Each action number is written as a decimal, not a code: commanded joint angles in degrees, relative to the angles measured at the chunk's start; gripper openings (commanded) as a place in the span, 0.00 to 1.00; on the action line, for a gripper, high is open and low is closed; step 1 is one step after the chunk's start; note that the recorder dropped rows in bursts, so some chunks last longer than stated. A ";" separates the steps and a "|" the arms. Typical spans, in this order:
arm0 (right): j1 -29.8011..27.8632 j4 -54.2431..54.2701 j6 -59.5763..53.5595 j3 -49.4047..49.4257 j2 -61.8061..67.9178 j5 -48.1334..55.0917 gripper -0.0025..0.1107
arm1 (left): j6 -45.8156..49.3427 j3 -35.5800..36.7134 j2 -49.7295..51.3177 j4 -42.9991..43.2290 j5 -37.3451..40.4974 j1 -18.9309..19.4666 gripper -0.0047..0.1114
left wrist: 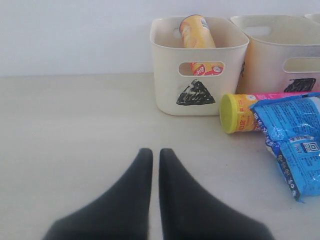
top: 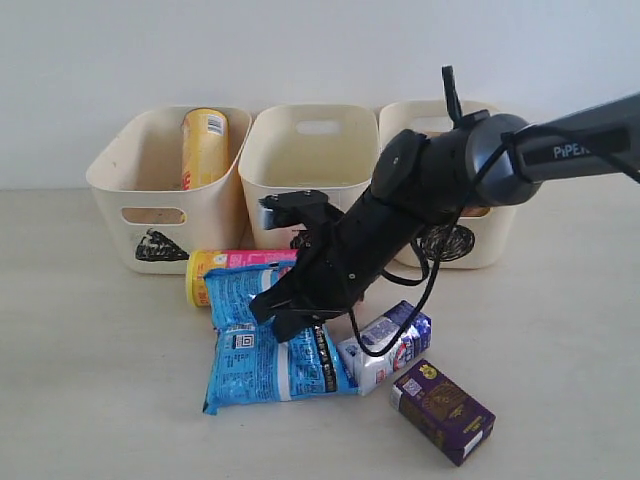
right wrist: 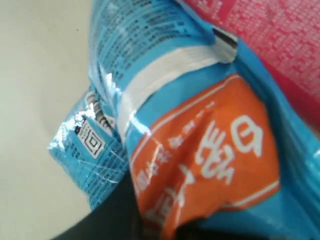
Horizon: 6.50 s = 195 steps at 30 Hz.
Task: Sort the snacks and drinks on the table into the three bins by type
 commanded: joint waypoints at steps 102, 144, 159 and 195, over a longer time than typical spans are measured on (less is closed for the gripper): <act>-20.22 -5.22 5.01 -8.88 -7.65 -30.70 0.58 | -0.41 -0.11 -0.20 -0.13 -0.34 0.16 0.07; 9.19 -20.65 -21.86 -9.90 -5.31 6.11 0.77 | -0.41 -0.11 -0.20 -0.13 -0.34 0.16 0.07; 9.08 -28.98 -20.73 -30.66 12.53 16.33 0.77 | -0.41 -0.11 -0.20 -0.13 -0.34 0.16 0.07; 11.22 -34.58 -14.81 -30.55 2.56 18.26 0.02 | -0.41 -0.11 -0.20 -0.13 -0.34 0.16 0.07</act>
